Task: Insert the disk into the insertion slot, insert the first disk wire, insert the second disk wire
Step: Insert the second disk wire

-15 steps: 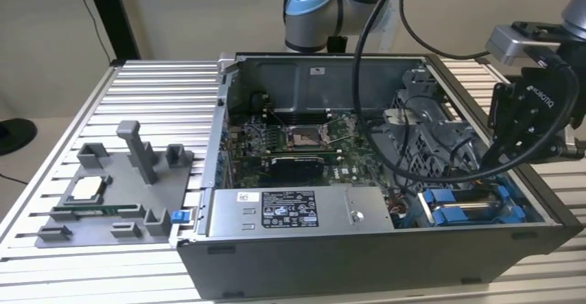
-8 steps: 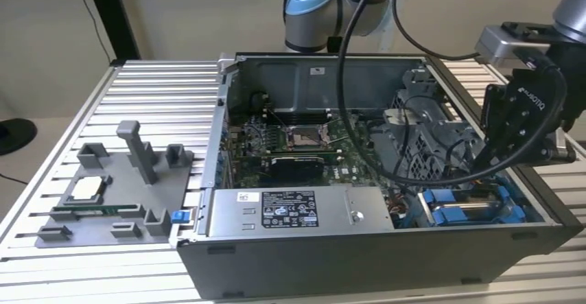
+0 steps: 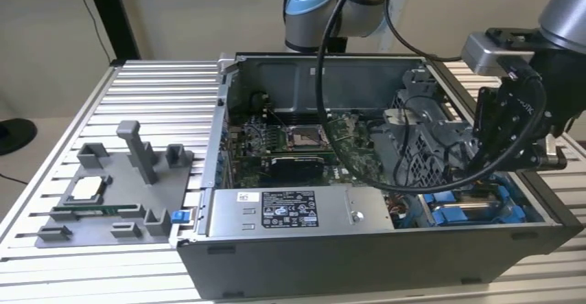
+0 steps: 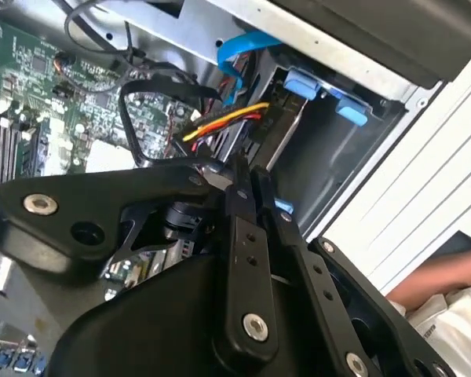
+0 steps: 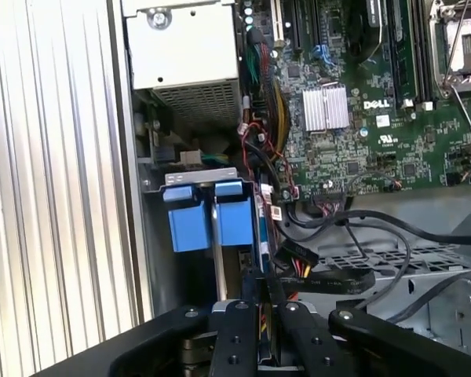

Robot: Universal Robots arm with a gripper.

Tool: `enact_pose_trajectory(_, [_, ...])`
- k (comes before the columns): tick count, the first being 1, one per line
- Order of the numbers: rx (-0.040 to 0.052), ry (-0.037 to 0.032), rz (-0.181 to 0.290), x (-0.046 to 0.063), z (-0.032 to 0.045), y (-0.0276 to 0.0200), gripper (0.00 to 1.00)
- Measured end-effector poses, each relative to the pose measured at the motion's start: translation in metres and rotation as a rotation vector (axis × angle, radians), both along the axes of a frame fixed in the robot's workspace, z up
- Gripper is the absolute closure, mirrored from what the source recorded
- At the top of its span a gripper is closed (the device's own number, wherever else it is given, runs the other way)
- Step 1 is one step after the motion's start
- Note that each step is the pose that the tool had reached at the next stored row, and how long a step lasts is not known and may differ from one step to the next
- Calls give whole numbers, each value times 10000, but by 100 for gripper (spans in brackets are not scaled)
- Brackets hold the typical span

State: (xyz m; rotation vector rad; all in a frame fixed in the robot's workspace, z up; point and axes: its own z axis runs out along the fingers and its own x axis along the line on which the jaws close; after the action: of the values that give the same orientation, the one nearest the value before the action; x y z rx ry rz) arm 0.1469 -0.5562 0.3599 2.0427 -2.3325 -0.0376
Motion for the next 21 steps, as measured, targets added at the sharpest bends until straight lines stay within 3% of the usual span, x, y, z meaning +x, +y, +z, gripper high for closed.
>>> enact_pose_trajectory(2, [50,-175,0,-22,-3,-17,100])
enact_pose_trajectory(4, [77,-258,-1,-42,-10,-36,100])
enact_pose_trajectory(21, [84,-408,85,-48,-73,-38,100])
